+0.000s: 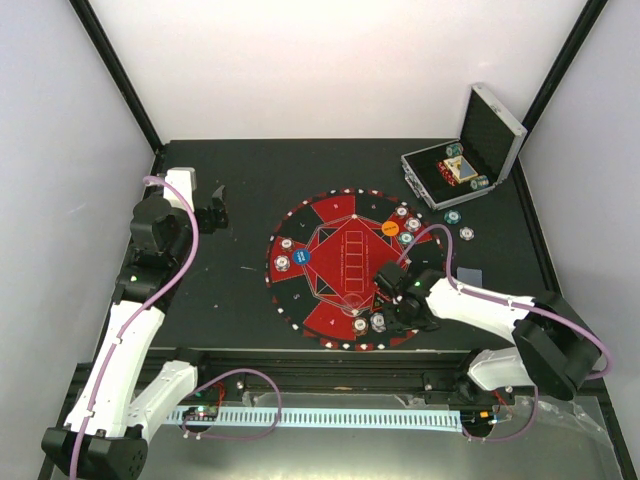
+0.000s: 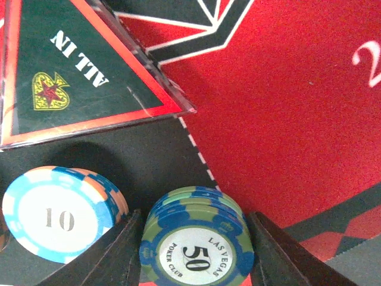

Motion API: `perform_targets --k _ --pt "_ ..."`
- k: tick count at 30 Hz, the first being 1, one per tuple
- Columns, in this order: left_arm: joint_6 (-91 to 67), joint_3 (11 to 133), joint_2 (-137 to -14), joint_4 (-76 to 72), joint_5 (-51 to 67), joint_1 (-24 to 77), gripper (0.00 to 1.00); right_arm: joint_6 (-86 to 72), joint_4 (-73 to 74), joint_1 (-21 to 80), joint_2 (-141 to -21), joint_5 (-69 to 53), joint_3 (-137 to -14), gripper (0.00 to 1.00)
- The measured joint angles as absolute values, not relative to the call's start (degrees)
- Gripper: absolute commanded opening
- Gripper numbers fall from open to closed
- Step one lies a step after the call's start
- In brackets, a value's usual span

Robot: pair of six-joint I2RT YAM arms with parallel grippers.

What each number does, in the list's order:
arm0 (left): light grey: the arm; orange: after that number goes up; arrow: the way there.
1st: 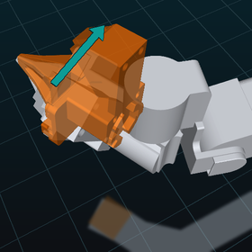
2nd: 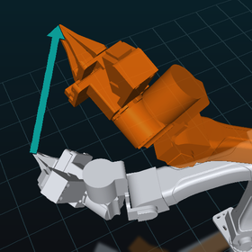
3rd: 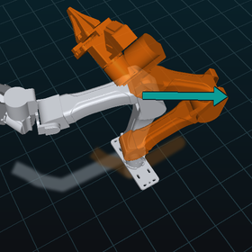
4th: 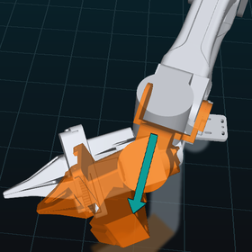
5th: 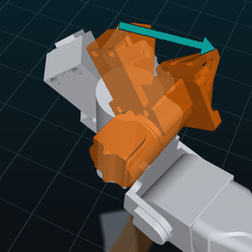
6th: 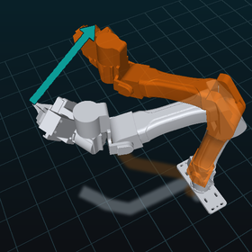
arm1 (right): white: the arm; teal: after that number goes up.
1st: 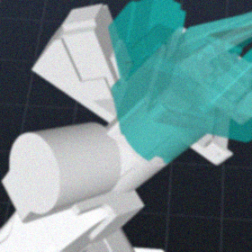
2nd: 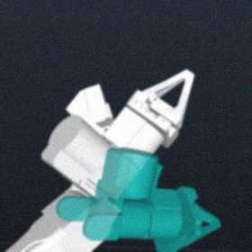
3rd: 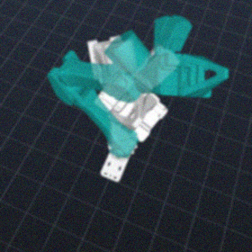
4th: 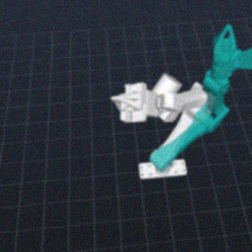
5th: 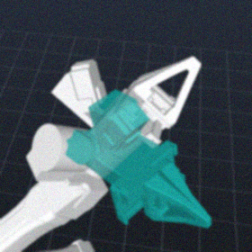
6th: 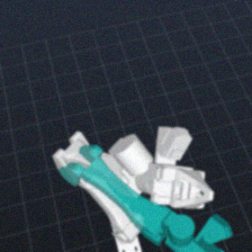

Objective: Distribute texas hold em gaming equipment

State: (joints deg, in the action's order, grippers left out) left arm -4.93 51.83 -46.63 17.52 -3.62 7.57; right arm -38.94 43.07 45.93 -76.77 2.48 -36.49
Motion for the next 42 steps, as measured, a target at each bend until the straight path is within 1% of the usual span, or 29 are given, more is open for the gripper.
perform_targets --k 10,17,18,21,24,27,31,36,42 --pt "-4.93 51.83 -46.63 17.52 -3.62 7.57 0.99 -39.18 43.53 45.93 -76.42 2.85 -36.49 0.53" --pt "-4.95 51.83 -46.63 17.52 -3.62 7.57 0.99 -40.14 47.64 45.93 -72.95 4.62 -37.3 0.56" --pt "-4.95 51.83 -46.63 17.52 -3.62 7.57 0.99 -40.23 48.23 45.93 -72.53 4.84 -37.89 0.59" --pt "-4.95 51.83 -46.63 17.5 -3.6 7.57 0.99 -40.29 50.19 45.89 -71.5 6.24 -40.77 0.61" --pt "-4.95 51.83 -46.63 17.52 -3.6 7.57 0.99 -39.29 51.66 44.34 -71.53 8.47 -46.5 0.64" --pt "-4.97 51.83 -46.63 17.5 -3.6 7.57 0.99 -36.69 50.74 38.94 -72.38 10.02 -52.01 0.66" --pt "-4.97 51.83 -46.63 17.52 -3.53 7.57 0.99 -31.66 46.85 27.86 -76.51 10.9 -57.95 0.67" --pt "-5.02 51.83 -46.63 17.5 -3.18 7.57 0.99 -25.02 42.3 15.25 -88.99 11.0 -67.88 0.67" --pt "-5.02 51.83 -46.63 17.5 -3.22 7.57 0.99 -19.94 39.77 5.63 -103.9 9.34 -78.06 0.67"
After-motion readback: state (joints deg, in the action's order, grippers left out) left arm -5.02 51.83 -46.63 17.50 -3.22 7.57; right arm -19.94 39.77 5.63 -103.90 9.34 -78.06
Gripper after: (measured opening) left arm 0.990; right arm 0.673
